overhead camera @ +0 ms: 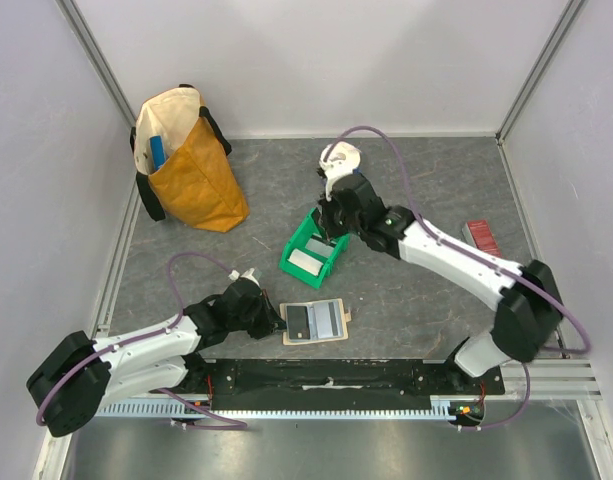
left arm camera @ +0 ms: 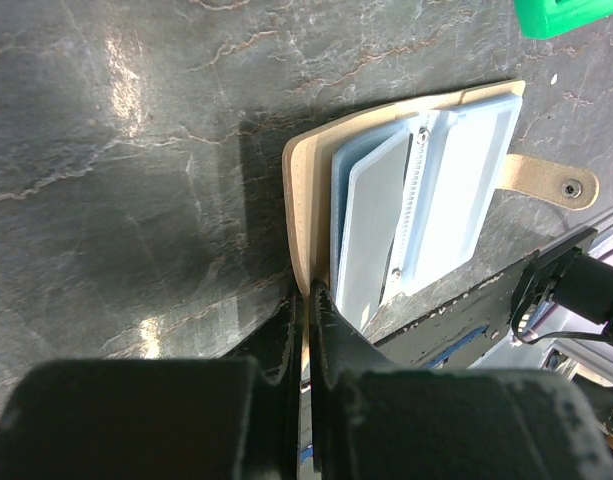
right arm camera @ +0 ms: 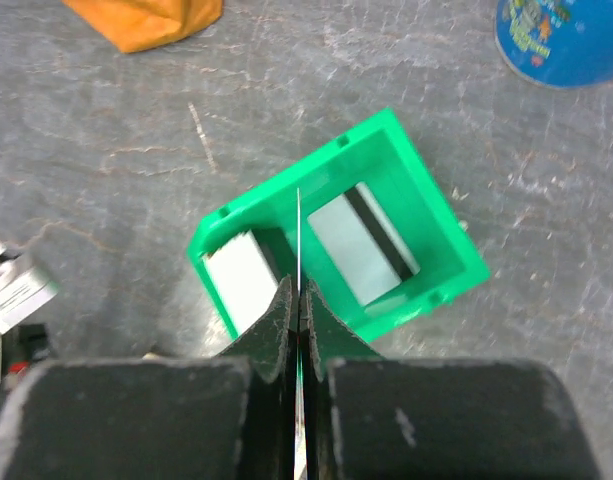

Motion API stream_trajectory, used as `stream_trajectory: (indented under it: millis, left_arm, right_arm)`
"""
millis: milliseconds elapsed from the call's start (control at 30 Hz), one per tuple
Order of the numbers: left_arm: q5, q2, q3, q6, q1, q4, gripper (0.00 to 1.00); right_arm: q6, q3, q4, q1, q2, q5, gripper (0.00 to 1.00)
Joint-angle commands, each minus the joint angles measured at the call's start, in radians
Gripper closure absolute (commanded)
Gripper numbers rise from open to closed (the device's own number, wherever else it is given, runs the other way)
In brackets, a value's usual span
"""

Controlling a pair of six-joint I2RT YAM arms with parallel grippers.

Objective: Put the credit cards into the card holder
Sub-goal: Pick up the credit card from the storage box, then turn over the card slot in the card holder.

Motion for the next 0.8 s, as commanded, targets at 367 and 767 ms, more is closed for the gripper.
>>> stream_trajectory:
  millis: [367, 767]
  left_arm:
    - [0.025, -0.006, 0.049, 0.039, 0.000, 0.010, 0.98]
    - [0.048, -0.040, 0.040, 0.025, 0.001, 0.024, 0.98]
  right_arm:
    - [0.658, -0.501, 0.325, 0.465, -0.312, 0.487, 1.00]
    - [0.773, -0.396, 0.340, 0.664, -0.084, 0.731, 1.00]
